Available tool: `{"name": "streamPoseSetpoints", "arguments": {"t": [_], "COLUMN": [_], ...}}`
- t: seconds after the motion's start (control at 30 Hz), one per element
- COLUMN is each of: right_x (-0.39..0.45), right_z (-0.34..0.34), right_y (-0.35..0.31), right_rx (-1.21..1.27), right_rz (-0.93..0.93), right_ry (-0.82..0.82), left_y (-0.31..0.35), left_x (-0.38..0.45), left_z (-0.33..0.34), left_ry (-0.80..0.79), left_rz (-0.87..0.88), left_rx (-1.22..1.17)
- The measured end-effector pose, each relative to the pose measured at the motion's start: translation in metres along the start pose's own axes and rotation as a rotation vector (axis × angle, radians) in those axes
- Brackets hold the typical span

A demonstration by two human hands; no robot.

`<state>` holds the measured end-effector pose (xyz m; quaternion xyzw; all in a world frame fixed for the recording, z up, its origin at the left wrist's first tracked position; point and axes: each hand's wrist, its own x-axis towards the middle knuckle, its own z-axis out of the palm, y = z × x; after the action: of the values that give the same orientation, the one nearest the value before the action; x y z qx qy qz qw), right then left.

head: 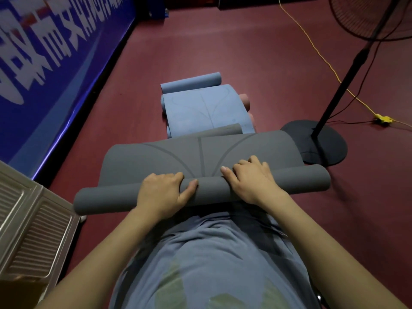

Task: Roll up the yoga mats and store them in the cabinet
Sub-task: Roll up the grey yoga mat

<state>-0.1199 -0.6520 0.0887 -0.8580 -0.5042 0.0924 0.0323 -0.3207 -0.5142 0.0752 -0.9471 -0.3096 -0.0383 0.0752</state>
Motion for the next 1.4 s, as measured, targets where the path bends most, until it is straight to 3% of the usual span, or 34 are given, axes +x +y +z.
{"name": "streamPoseSetpoints", "arguments": {"t": [0.23, 0.7, 1.0, 1.23, 1.4], "right_x": [0.007, -0.052, -0.074, -0.082, -0.068], "right_z": [0.002, 0.003, 0.04, 0.056, 0.053], "right_y": [-0.004, 0.001, -0.001, -0.009, -0.01], "right_rx": [-0.026, 0.041, 0.074, -0.003, 0.001], "right_rz": [-0.013, -0.014, -0.025, -0.009, -0.006], "right_ry": [0.05, 0.057, 0.379, 0.338, 0.335], "left_y": [-0.021, -0.002, 0.0, -0.003, -0.006], "left_x": [0.042, -0.01, -0.013, -0.001, 0.018], "left_z": [-0.001, -0.006, -0.003, 0.005, 0.005], "left_ry": [-0.152, -0.098, -0.109, -0.023, -0.164], "left_rz": [0.039, 0.062, 0.044, 0.106, 0.053], "left_rx": [-0.133, -0.103, -0.162, -0.216, -0.235]}}
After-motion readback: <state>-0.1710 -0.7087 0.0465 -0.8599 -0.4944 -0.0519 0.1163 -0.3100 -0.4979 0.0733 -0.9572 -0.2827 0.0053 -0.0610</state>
